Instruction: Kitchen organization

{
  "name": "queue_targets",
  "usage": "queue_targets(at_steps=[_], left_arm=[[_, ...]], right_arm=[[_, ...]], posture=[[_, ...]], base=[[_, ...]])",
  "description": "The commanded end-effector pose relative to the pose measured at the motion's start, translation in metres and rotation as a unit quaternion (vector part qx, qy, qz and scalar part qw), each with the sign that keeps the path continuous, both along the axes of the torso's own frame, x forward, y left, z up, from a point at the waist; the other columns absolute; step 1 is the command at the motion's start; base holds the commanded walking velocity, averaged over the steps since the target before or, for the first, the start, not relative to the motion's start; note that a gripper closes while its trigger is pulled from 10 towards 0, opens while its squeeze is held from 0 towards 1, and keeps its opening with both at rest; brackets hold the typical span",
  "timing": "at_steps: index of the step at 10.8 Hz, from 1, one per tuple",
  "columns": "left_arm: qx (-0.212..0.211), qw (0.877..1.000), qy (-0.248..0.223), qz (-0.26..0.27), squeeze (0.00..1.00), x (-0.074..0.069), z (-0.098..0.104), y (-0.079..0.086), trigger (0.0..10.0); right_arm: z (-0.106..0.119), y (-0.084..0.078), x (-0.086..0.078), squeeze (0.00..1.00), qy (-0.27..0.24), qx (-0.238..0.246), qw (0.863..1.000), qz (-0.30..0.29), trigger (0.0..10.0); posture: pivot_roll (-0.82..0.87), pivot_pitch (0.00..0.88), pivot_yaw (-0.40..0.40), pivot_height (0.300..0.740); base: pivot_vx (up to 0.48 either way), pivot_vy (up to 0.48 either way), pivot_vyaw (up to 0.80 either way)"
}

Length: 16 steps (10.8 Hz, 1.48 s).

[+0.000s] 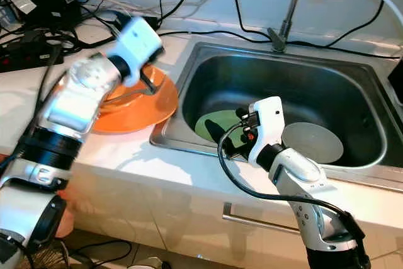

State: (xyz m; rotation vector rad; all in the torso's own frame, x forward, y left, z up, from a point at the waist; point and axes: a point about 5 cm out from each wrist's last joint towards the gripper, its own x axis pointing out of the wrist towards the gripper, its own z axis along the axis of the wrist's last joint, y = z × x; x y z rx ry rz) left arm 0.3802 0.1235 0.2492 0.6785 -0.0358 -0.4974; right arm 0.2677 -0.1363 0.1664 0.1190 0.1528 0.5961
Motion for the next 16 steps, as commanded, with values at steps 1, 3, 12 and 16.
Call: queue_targets(at_steps=[1,3,12,16], left_arm=[[0.004,1.0,0.018,0.002,0.0,0.0,-0.005,0.003,0.0],[-0.014,1.0,-0.008,0.012,1.0,0.002,0.012,0.006,10.0],[-0.024,0.999,-0.027,0.012,0.0,0.0,0.02,0.005,0.0],[0.053,0.992,-0.107,0.042,0.0,0.001,0.043,0.014,0.0]], right_arm=[[0.001,0.001,0.001,0.0,-0.006,-0.005,1.0,0.0,10.0],[0.001,0.0,0.001,0.0,-0.006,-0.007,1.0,0.0,10.0],[0.0,0.0,0.001,0.0,-0.007,-0.007,1.0,-0.002,10.0],[0.0,0.001,0.002,0.0,-0.007,-0.004,1.0,-0.002,10.0]], posture=[[0.05,0.0,-0.014,0.74],[0.05,0.0,-0.017,0.74],[0.05,0.0,-0.014,0.74],[0.06,0.0,-0.012,0.74]], base=[[0.0,0.0,0.0],[0.0,0.0,0.0],[0.0,0.0,0.0],[0.0,0.0,0.0]])
